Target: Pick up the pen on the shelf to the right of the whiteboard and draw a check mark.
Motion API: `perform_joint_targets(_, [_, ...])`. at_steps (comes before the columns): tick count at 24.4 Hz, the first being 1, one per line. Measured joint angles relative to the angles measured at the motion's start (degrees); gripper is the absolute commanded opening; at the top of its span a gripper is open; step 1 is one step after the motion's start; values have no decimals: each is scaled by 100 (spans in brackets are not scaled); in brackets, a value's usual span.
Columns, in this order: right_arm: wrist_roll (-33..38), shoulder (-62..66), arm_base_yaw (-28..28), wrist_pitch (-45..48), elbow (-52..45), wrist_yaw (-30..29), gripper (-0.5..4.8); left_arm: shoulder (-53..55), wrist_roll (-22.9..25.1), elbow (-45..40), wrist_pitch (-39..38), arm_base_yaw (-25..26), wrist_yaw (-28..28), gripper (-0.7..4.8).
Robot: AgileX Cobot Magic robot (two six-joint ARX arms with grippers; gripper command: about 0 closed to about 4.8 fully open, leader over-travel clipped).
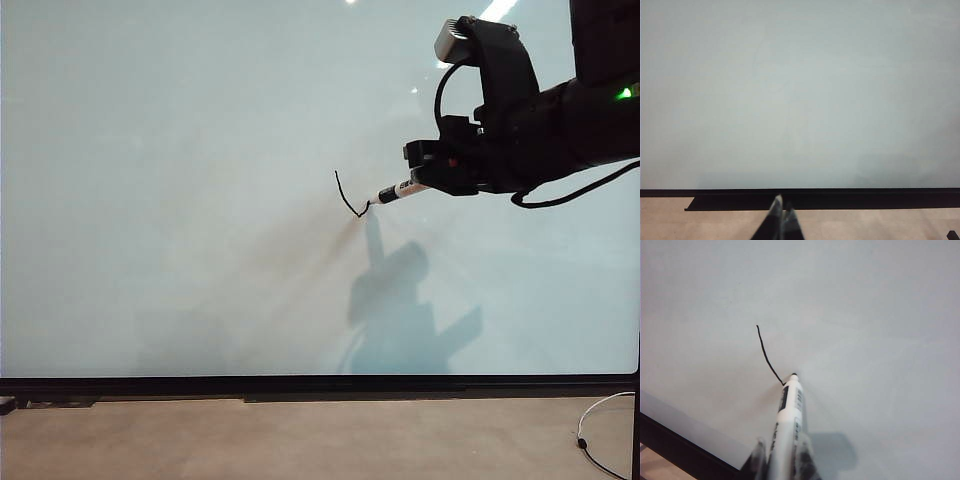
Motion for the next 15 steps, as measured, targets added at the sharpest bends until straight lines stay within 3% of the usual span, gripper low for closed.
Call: perform_joint_targets(15, [-74, -155, 2, -210, 0, 153, -8, 2, 2, 0, 0, 0, 0, -4])
